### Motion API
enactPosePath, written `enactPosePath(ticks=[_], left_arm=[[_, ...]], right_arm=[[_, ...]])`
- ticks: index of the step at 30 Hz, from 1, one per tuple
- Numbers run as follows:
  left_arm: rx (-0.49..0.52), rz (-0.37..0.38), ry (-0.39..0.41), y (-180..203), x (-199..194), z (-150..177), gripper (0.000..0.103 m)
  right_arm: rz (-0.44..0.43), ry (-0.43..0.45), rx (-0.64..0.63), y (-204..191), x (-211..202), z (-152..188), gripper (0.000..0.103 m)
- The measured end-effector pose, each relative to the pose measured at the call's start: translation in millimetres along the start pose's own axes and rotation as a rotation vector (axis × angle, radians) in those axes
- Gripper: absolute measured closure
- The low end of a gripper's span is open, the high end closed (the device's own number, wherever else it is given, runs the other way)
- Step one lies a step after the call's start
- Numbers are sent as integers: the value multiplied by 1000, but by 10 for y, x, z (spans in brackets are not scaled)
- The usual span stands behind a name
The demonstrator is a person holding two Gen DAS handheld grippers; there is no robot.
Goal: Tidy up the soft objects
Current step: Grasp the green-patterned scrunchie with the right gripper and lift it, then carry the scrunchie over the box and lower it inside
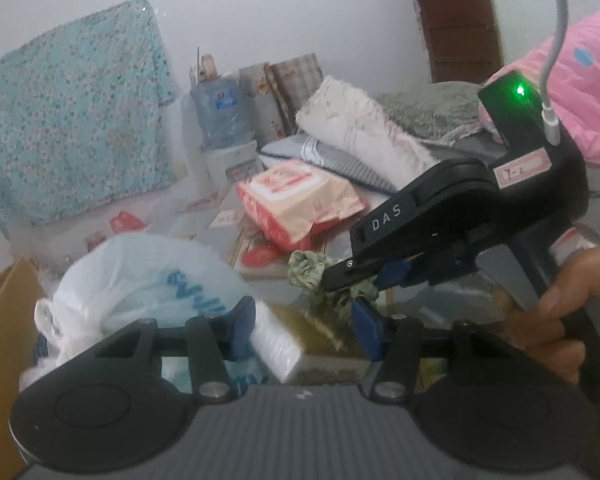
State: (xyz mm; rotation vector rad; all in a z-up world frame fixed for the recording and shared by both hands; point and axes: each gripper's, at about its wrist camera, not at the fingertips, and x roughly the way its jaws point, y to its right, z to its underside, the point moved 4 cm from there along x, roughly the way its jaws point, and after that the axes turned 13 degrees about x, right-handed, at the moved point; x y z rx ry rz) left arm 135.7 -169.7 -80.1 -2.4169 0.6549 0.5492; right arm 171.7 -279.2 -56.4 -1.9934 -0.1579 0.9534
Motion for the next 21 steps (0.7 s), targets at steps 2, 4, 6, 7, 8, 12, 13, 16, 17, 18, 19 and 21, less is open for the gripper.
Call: enactPosePath(ticks=[2, 4, 6, 7, 8, 12, 13, 16, 17, 18, 19, 21], left_arm=[[12, 4, 6, 13, 25, -57, 48], [10, 20, 12, 20, 64, -107, 48], [7, 34, 13, 14, 109, -145, 48], [1, 41, 14, 8, 125, -164, 48], [-7, 47, 16, 7, 126, -172, 49], [-67, 87, 33, -94, 58, -220, 57], [-83, 97, 41, -130, 20, -230, 59], [-119, 100, 74, -257, -141, -265, 64], [-133, 98, 90, -309, -222, -278, 66], [-146, 95, 108, -362, -310, -287, 67], [-156, 89, 124, -404, -393, -294, 68], [-184, 63, 152, -510, -589, -287, 69]], right_arm=[[-43, -6, 48, 38, -27, -44, 80], [-85, -15, 85, 63, -41, -70, 80], [-122, -19, 110, 54, -66, -76, 80], [-136, -19, 117, 42, -80, -76, 80], [-151, -18, 121, 26, -103, -75, 80], [-202, -19, 126, -75, -213, -91, 80], [-215, -19, 122, -120, -246, -85, 80], [-249, -25, 99, -283, -350, -76, 80], [-263, -29, 86, -367, -388, -59, 80], [-275, -33, 71, -457, -421, -43, 80], [-290, -37, 54, -557, -447, -20, 80], [-323, -47, 14, -772, -534, 43, 80]])
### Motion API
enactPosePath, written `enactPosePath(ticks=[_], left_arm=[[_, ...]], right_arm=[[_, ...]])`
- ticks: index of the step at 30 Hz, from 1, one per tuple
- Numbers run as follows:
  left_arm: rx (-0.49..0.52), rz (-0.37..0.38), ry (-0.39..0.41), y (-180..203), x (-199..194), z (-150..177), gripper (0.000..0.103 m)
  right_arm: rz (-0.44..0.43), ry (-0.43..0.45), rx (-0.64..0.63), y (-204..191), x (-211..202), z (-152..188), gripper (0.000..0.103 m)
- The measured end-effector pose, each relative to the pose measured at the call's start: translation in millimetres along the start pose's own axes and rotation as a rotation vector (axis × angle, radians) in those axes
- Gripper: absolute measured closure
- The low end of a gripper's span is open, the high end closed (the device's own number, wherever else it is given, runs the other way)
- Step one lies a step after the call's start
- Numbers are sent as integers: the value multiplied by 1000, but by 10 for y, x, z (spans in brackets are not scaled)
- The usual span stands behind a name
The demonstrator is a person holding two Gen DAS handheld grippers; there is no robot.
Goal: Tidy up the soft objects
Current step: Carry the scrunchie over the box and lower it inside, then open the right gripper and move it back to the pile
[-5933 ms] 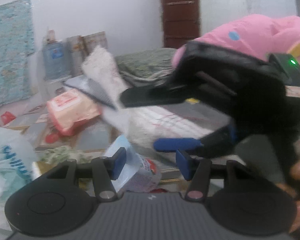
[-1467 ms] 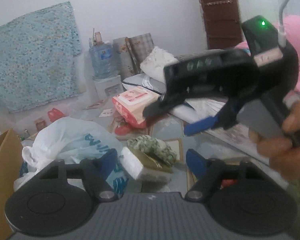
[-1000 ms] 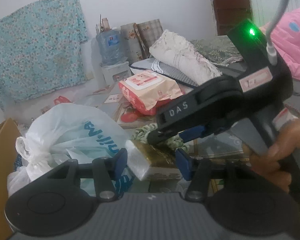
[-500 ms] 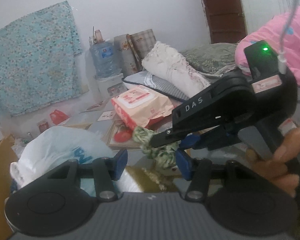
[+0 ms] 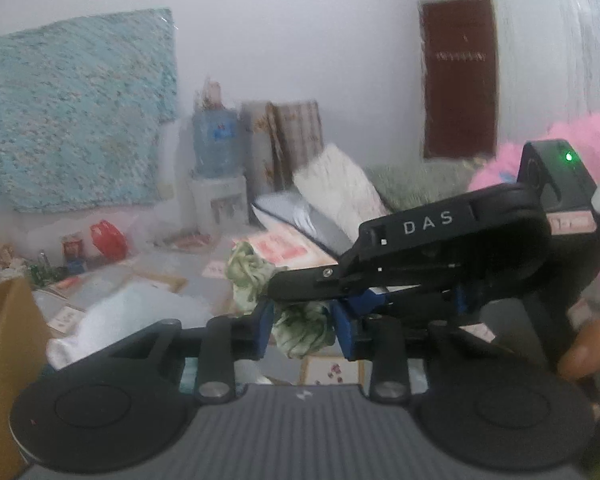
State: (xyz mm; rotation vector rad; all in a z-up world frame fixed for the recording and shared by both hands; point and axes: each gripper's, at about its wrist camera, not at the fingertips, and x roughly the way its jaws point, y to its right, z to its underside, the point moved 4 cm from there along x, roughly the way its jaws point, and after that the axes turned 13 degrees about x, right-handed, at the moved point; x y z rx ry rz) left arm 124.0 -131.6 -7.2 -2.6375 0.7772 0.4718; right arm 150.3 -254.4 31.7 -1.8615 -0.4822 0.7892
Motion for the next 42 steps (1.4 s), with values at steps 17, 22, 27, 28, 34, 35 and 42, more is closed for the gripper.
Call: enactPosePath(ticks=[17, 22, 27, 28, 34, 35, 42], left_arm=[[-272, -382, -17, -1443, -1570, 562, 69], [-378, -415, -117, -1781, -1830, 1002, 66], [-409, -487, -155, -1893, -2147, 1282, 66], [-415, -505, -153, -1915, -2219, 1311, 65], [-428, -594, -150, -1982, -2534, 1408, 62], [-430, -603, -154, -2015, -2556, 1437, 62], [-438, -608, -148, -2115, -2581, 1529, 60]], right_arm=[[-135, -430, -311, -1827, 1473, 1223, 80], [-35, -622, -353, -1952, 2154, 1718, 80], [100, -750, -421, -1903, 2526, 2154, 80], [131, -766, -442, -1900, 2570, 2233, 80], [257, -866, -518, -1783, 2746, 2491, 76], [276, -877, -541, -1793, 2744, 2542, 74], [357, -970, -694, -1783, 2759, 2797, 66]])
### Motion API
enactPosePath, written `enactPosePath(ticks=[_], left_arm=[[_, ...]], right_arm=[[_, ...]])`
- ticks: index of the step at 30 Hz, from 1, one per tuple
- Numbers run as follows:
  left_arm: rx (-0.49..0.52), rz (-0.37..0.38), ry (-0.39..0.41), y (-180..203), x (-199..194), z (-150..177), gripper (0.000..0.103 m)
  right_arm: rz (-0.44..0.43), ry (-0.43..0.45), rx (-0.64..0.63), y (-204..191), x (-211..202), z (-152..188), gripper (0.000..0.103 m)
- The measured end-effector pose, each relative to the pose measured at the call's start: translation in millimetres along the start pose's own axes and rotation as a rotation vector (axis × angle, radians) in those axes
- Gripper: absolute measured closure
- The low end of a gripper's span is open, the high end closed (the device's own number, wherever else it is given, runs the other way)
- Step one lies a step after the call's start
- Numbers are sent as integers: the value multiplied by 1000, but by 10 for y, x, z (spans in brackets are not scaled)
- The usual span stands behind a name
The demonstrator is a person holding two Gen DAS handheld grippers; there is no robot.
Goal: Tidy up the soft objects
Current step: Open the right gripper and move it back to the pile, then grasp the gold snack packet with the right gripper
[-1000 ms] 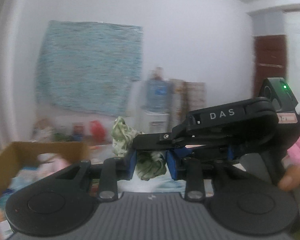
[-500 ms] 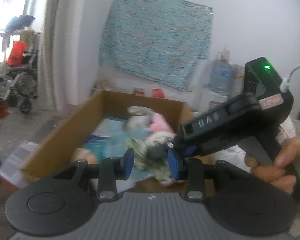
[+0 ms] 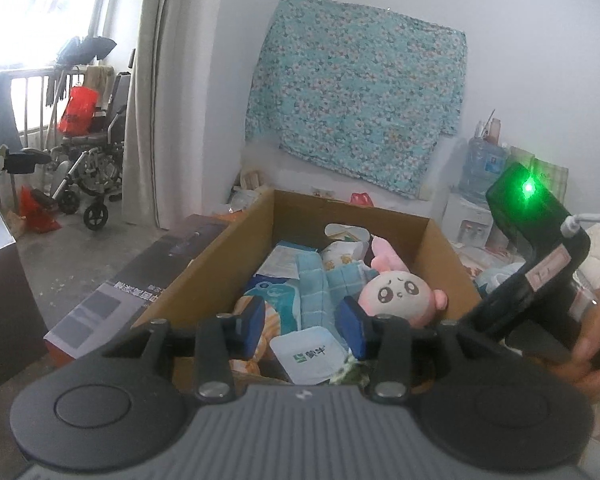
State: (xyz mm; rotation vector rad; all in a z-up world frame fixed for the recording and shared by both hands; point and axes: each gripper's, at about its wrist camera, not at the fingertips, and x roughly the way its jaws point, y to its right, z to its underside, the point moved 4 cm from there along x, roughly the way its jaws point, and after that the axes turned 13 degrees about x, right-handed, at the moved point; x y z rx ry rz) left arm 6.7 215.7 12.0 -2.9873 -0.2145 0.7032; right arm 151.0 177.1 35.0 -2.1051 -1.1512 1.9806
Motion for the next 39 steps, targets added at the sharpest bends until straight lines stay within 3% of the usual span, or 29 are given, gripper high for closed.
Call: enactPosePath(ticks=[2, 5, 10, 13, 19, 23, 28, 32, 35, 39], left_arm=[[1, 0, 2, 12, 27, -1, 59], [4, -7, 6, 20, 24, -11, 55], [17, -13, 25, 68, 14, -59, 49], [32, -2, 41, 166, -1, -113, 43], [118, 97, 113, 648, -52, -318, 28], [200, 245, 151, 1190, -34, -413, 24], [313, 481, 133, 2018, 69, -385, 24], [427, 609, 91, 2718, 197, -177, 24], [518, 647, 51, 3185, 327, 17, 31], [595, 615, 15, 3555, 529, 198, 36]], right_arm=[[-15, -20, -6, -17, -9, 27, 54], [-53, -9, 12, -34, -54, 23, 46], [-101, 69, 40, 35, -268, -59, 39], [-175, 141, 78, 158, -532, -58, 36], [-329, 384, 187, 687, -1358, 238, 27], [-385, 611, 305, 1296, -1998, 701, 23], [-371, 857, 506, 2122, -2516, 1453, 22], [-312, 928, 638, 2590, -2479, 1908, 22], [-256, 936, 704, 2856, -2318, 2103, 22], [-216, 931, 767, 3119, -2050, 2185, 23]])
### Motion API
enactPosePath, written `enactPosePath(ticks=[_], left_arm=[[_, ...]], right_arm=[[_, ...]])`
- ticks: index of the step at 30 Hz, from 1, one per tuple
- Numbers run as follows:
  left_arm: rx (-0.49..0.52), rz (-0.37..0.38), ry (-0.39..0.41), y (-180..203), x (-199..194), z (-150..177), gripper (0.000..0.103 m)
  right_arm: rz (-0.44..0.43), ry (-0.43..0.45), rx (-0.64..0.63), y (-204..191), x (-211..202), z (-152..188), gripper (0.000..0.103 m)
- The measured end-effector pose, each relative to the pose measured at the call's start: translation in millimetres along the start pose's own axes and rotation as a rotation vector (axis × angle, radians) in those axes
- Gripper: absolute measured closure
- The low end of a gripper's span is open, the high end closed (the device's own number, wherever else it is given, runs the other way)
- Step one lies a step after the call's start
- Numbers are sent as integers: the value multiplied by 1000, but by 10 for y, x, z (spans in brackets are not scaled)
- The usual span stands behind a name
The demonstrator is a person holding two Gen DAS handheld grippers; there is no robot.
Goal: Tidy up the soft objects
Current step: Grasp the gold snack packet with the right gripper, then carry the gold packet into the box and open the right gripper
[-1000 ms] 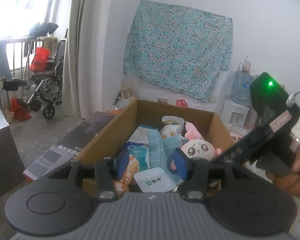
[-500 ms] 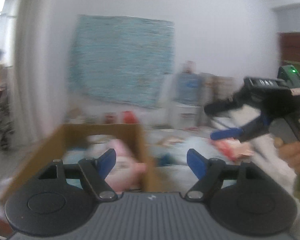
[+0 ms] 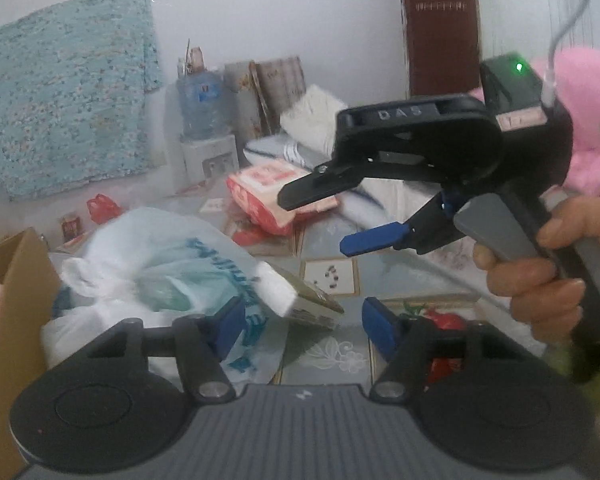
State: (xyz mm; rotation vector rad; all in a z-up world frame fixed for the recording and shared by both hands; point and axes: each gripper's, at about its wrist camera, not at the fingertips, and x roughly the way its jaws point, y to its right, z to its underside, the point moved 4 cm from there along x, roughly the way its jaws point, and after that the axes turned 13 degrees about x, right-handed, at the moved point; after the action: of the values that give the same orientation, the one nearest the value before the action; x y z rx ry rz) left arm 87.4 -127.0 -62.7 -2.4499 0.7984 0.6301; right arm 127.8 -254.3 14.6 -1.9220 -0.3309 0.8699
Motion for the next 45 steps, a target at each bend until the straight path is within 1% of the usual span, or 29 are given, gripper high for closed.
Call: enactPosePath(ticks=[1, 2, 3, 5, 7, 9, 12, 14, 15, 16, 19, 23, 25, 27, 30, 32, 35, 41, 45], left_arm=[[-10, 5, -18, 24, 97, 0, 39], [-26, 10, -31, 15, 159, 6, 41], [-41, 18, -42, 25, 218, 3, 42], [-72, 26, -78, 58, 332, 16, 46], [-95, 26, -97, 52, 422, 25, 46], [-118, 15, -115, 35, 507, 40, 46], [-163, 18, -121, 9, 595, 48, 46], [-193, 24, -111, 0, 610, 58, 46], [-204, 26, -107, -5, 604, 65, 46], [-216, 32, -107, -6, 611, 72, 46], [-246, 39, -94, -10, 597, 80, 46], [-269, 36, -64, -37, 547, 69, 48], [-280, 34, -60, -50, 550, 79, 48], [-291, 37, -61, -65, 550, 103, 49], [-319, 39, -62, -116, 532, 139, 54], [-335, 42, -66, -145, 528, 159, 60], [-349, 52, -66, -146, 490, 179, 62], [-315, 46, -59, -103, 369, 161, 69], [-307, 55, -49, -102, 255, 116, 71]], right_arm=[[0, -2, 24, 85, 44, -18, 23], [-1, -2, 37, 129, 165, 36, 24], [-1, 0, 46, 168, 223, 21, 25], [1, -9, 66, 284, 360, 22, 32], [-11, -28, 86, 330, 458, 17, 36], [-21, -29, 86, 368, 463, 5, 38], [-34, -11, 95, 392, 501, -64, 42], [-44, -4, 98, 420, 577, -120, 48], [-50, -7, 95, 434, 630, -154, 48], [-57, -19, 90, 451, 698, -185, 49], [-44, -56, 93, 508, 897, -264, 50], [-28, -133, 128, 603, 1105, -233, 50], [-38, -141, 122, 586, 1086, -182, 49], [-28, -129, 105, 556, 1036, -144, 49], [-27, -112, 117, 584, 932, -106, 48], [-34, -111, 132, 620, 872, -59, 48], [-34, -98, 142, 646, 786, 33, 49], [-47, -71, 149, 665, 543, 222, 49], [-64, -69, 147, 585, 411, 344, 50]])
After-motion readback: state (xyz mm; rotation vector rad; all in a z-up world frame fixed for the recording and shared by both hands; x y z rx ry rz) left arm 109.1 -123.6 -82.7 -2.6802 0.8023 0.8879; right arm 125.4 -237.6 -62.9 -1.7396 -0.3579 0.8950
